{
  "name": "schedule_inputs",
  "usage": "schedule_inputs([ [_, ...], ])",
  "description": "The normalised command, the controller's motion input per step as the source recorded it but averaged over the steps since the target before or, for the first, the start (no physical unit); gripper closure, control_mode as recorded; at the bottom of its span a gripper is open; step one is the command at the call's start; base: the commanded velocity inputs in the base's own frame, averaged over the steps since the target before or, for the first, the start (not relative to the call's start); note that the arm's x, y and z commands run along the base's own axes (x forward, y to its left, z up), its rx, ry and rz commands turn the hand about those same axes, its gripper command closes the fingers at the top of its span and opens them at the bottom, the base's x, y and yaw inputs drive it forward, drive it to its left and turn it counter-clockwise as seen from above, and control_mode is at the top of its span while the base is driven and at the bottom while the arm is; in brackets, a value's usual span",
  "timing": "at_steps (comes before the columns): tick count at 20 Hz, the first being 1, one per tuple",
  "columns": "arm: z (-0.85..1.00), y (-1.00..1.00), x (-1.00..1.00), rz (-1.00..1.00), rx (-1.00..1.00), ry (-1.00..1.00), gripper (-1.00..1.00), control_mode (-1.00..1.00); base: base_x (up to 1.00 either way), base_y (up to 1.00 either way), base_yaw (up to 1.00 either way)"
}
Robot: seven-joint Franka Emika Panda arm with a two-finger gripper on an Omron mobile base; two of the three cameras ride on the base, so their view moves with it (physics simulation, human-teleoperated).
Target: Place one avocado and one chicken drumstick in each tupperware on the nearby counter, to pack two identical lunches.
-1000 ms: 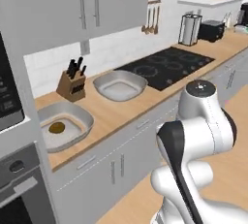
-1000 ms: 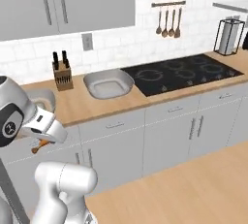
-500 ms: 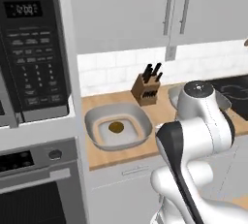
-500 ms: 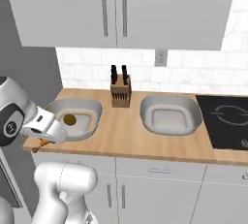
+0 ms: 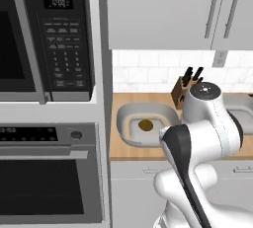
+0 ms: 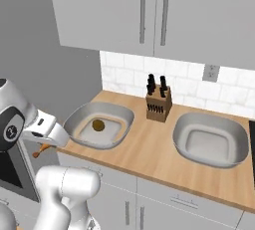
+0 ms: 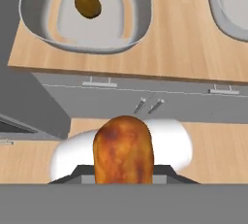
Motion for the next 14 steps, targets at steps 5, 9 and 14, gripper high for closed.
schedule_inputs([
  [5,0.0,0.0,0.0,0.0,0.0,0.0,1.0,1.0,0.41,0.0,0.0],
  [9,0.0,0.0,0.0,0.0,0.0,0.0,1.0,1.0,0.29,0.0,0.02],
  [14,-0.08,-0.16,0.41,0.06,0.01,0.0,1.0,-1.0,0.02,-0.01,0.01],
])
